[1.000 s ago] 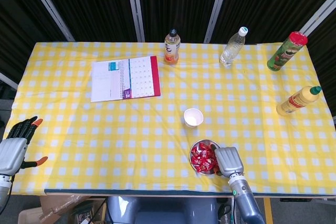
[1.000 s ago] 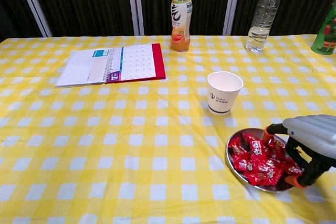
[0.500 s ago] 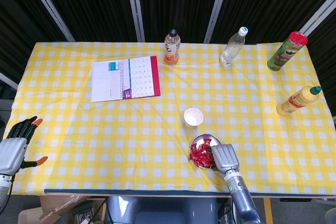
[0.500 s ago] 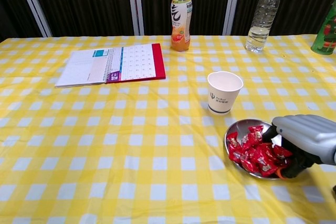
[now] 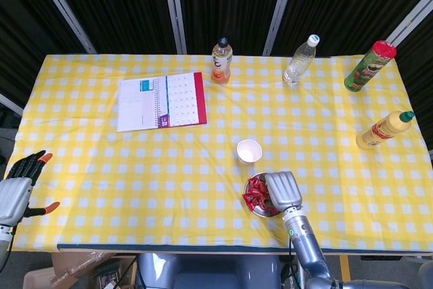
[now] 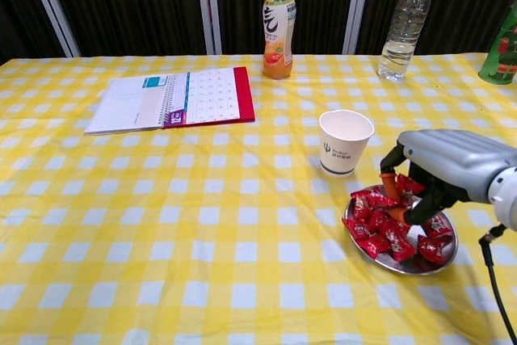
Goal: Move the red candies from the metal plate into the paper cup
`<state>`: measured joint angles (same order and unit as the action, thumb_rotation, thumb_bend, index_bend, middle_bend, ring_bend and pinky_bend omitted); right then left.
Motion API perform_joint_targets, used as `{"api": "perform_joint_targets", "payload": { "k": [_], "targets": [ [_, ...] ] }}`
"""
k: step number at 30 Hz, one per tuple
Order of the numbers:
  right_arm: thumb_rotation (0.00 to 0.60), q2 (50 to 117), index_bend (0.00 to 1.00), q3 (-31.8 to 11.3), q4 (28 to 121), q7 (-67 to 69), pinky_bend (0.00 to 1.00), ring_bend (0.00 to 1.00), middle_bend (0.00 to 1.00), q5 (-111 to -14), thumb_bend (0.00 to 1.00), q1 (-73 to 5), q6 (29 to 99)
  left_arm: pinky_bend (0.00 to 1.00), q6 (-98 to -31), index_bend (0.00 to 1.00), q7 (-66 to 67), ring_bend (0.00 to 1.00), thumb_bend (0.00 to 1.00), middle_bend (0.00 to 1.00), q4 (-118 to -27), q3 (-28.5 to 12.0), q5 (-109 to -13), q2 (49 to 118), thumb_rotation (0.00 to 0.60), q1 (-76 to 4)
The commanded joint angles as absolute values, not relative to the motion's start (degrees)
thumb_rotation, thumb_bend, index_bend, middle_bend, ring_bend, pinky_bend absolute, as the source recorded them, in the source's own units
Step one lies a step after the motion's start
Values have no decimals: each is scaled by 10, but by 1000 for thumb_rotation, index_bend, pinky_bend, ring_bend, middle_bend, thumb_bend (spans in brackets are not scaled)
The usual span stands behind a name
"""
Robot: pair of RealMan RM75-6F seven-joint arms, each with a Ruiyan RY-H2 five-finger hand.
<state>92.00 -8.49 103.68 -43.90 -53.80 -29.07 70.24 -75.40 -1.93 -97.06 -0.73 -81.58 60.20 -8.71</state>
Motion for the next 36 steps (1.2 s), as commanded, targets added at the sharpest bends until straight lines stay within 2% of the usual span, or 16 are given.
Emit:
{"api": "perform_joint_targets", "payload": {
  "k": [1,15,25,36],
  "targets": [
    [600,907,654,-104,1053,-453,972,892,823,-524,463,-303,708,0,-752,0,-22,0,4,0,-970,-7,-816,601,600,-88],
    [600,884,654,-185,1076,-478,972,892,823,-441,466,-372,697,0,-741,0,-25,0,3,0,-976,-11,-807,601,600,-94],
    [600,912,654,-209,1016,-478,972,892,823,-382,467,-430,668,0,-734,0,-25,0,3,0,-980,-12,-801,600,600,-97],
    [600,931,654,-214,954,-456,972,892,823,-349,468,-467,640,0,-726,0,-22,0,4,0,-984,-12,-792,598,600,-99]
  ]
}}
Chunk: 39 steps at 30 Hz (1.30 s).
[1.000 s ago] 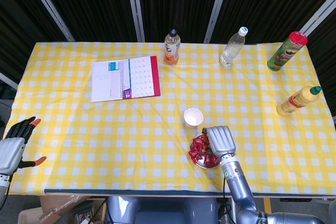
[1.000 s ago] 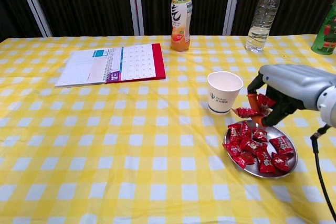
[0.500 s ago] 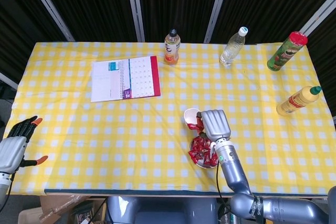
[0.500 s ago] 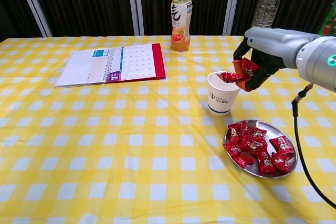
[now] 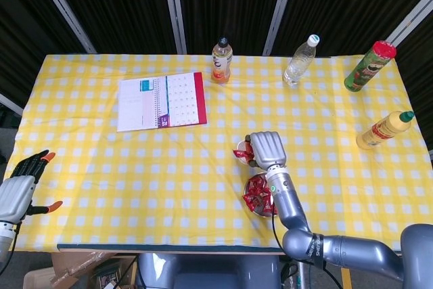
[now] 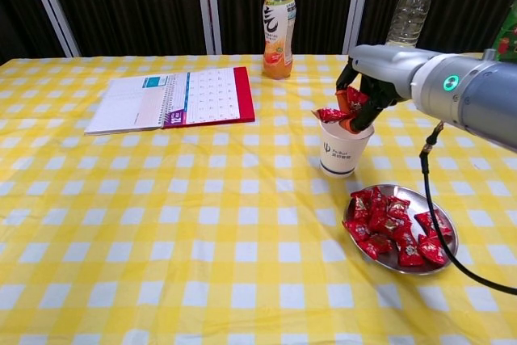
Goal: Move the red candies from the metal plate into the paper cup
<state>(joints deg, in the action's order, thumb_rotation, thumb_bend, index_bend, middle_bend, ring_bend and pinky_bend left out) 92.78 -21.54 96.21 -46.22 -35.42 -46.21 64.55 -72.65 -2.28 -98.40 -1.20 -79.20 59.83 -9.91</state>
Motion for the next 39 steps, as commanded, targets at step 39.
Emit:
{"api": "perform_joint_targets", "payload": {
  "k": [39],
  "targets": [
    [600,942,347,-188,890,-377,972,892,823,-357,468,-497,621,0,-720,0,-18,0,4,0,-991,-10,-786,595,600,-101]
  ]
}}
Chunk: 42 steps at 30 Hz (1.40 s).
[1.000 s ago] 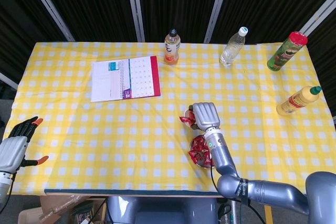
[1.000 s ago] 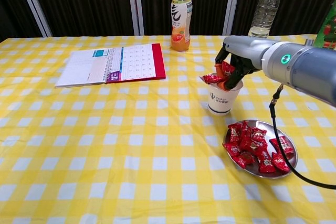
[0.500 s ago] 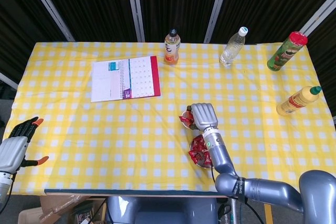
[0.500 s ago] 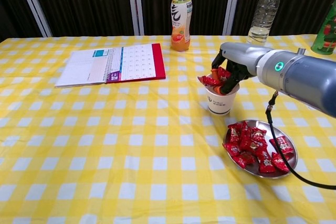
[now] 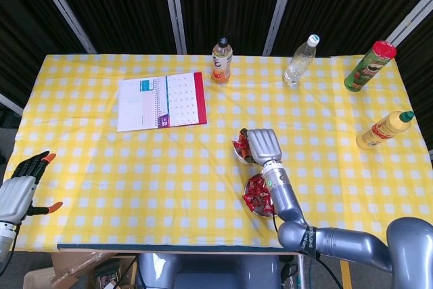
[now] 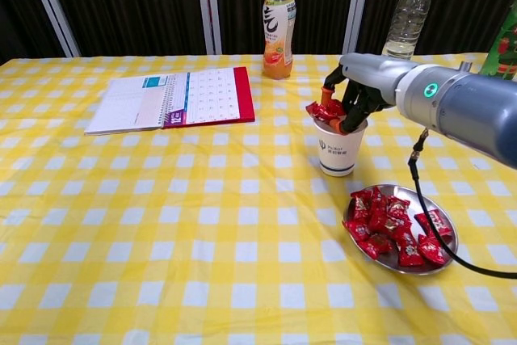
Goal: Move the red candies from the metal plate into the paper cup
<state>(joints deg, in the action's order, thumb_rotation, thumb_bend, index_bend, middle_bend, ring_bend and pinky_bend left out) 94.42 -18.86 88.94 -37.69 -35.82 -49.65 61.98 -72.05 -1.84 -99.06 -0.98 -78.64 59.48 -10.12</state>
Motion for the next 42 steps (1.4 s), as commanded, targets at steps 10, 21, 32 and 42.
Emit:
{"api": "perform_joint_targets", "payload": {
  "k": [10,21,32,42],
  "targets": [
    [600,925,330,-178,915,-384,971,892,823,-351,468,-496,634,0,-720,0,-20,0,4,0,-989,-9,-786,595,600,-101],
    [600,893,257,-164,981,-389,972,892,823,-382,461,-480,679,0,-725,0,-20,0,4,0,-988,-9,-792,596,600,-100],
    [600,842,120,-50,1129,-439,947,859,823,-462,315,-410,775,0,-769,0,-33,0,4,0,-959,-10,-839,608,600,-94],
    [600,868,101,6,1125,-447,947,858,823,-465,225,-369,785,0,-807,0,-28,0,0,0,-922,-11,-875,623,600,-88]
  ]
}}
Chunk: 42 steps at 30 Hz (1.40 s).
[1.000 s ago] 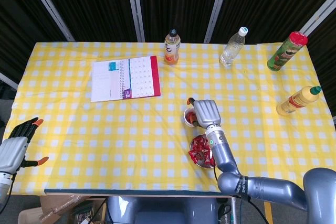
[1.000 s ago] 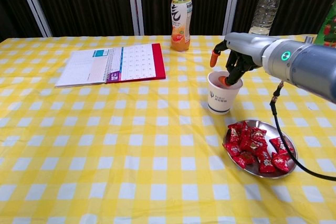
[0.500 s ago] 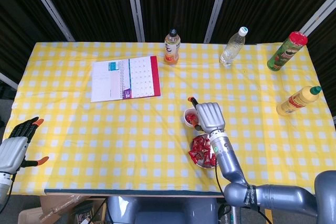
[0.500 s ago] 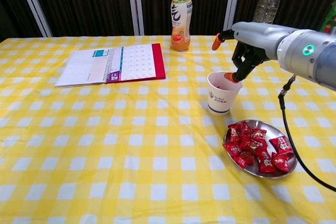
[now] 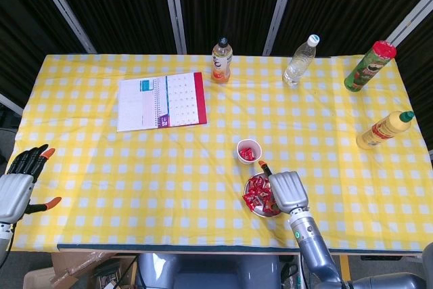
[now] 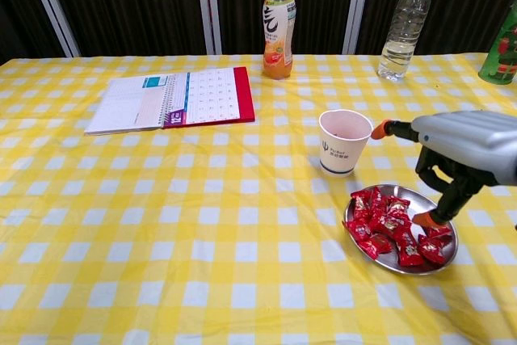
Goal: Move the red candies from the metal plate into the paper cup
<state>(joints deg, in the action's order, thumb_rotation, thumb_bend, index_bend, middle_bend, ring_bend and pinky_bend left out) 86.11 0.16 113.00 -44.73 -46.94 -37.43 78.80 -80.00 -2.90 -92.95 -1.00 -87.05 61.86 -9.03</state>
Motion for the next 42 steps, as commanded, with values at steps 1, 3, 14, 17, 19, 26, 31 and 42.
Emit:
{"api": "perform_joint_targets", "payload": {
  "k": [1,3,14,17,19,26,31,42],
  "targets": [
    [600,871,98,7,1123,-447,947,858,823,-464,213,-368,784,0,-809,0,-28,0,0,0,-920,-11,-876,624,600,-88],
    [600,877,96,7,1118,-446,947,857,823,-461,200,-365,779,0,-812,0,-31,0,0,0,-917,-12,-875,626,600,-87],
    [600,902,96,5,1089,-457,947,857,823,-440,193,-365,748,0,-807,0,-37,0,0,0,-915,-12,-870,627,600,-87],
    [600,908,113,-1,1073,-458,947,857,823,-425,192,-367,736,0,-805,0,-39,0,0,0,-915,-11,-868,626,600,-87],
    [600,911,141,-4,1064,-456,947,857,823,-419,193,-367,730,0,-803,0,-40,0,0,0,-916,-11,-867,625,600,-88],
    [600,915,262,-12,1035,-443,947,857,823,-408,192,-366,710,0,-798,0,-41,0,0,0,-919,-11,-864,623,600,-89],
    [600,916,363,-14,1027,-434,947,857,823,-414,207,-363,704,0,-795,0,-41,0,0,0,-922,-11,-860,622,600,-89],
    [600,932,665,-18,992,-399,947,874,823,-442,486,-354,689,0,-794,0,-36,0,0,0,-928,-11,-858,621,600,-89]
  ]
}}
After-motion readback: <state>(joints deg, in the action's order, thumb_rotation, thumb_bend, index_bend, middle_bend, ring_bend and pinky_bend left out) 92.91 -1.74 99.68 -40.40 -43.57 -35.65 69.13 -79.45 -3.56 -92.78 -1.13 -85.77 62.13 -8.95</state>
